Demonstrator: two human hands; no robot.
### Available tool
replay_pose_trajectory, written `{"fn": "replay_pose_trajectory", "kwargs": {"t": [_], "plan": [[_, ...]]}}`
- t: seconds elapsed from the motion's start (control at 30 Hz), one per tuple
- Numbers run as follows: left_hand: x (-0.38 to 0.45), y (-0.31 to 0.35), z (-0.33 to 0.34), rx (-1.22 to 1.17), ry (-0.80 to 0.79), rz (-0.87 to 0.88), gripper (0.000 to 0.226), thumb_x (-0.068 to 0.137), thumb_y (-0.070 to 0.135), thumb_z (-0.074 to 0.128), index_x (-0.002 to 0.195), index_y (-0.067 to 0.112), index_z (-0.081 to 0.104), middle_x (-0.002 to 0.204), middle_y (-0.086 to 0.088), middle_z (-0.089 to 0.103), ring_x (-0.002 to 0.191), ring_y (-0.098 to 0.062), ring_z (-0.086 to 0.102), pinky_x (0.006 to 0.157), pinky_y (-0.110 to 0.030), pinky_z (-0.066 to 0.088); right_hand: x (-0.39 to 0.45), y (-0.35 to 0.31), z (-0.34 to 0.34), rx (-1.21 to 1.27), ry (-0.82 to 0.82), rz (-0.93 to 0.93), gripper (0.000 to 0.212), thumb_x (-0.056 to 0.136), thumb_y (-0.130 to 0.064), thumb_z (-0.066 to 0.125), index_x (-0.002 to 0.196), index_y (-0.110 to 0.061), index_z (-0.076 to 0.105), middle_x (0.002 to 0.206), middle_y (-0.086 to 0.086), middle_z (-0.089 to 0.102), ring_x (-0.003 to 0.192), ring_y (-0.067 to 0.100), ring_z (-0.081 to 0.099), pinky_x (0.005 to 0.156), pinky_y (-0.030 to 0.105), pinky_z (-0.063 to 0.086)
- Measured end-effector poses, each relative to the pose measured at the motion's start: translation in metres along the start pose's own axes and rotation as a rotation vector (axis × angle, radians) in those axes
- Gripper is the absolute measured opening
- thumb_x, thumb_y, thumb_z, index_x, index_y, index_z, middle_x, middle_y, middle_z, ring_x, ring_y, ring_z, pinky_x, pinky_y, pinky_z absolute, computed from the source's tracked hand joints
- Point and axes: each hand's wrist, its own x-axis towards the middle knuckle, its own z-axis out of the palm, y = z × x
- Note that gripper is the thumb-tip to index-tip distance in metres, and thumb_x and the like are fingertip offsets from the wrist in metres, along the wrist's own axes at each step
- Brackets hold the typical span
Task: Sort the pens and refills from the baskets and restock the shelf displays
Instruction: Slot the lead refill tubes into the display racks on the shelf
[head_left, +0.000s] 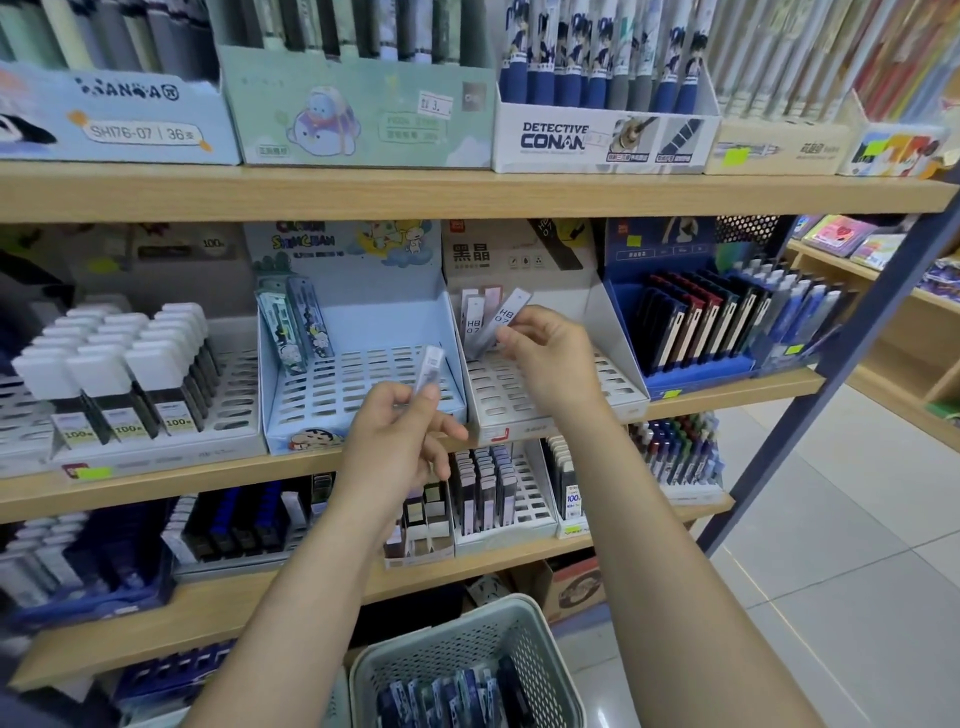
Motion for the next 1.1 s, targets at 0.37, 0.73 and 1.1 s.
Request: {"fn": "replay_pose_trajectory", "kwargs": {"t": [0.37,0.73,1.1], "plan": [[0.01,-0.008,0.004,-0.033,0.018,0.011,0.022,0.104,0.034,0.051,0.103,0.013,0.058,0.058,-0.004,0.061,0.034,-0.009,0.027,0.035,-0.019,0.022,0.01,0.002,0.006,-0.222,-0.105,-0.024,0.013,0.096,-0.013,0.062,0.098,-0.017,0.074,0.086,-0.009,0.071,0.077,0.004,0.064,0.076,0.022,0.05],[0.012,-0.004,0.009,-0.091,0.014,-0.032,0.015,0.103,0.022,0.051,0.1,0.01,0.059,0.063,-0.005,0.054,0.037,-0.01,0.028,0.04,-0.023,0.021,0.016,-0.003,0.005,-0.252,-0.089,0.037,0.007,0.091,-0.024,0.071,0.084,-0.023,0.073,0.076,-0.015,0.065,0.071,-0.001,0.058,0.068,0.015,0.045],[0.007,0.002,0.014,-0.115,0.078,0.006,0.017,0.099,0.022,0.06,0.092,0.007,0.063,0.066,0.003,0.062,0.046,-0.009,0.049,0.041,-0.017,0.035,0.01,-0.01,-0.006,-0.267,-0.029,0.006,0.013,0.092,-0.026,0.069,0.081,-0.02,0.073,0.076,-0.012,0.067,0.07,0.0,0.058,0.07,0.025,0.047]]}}
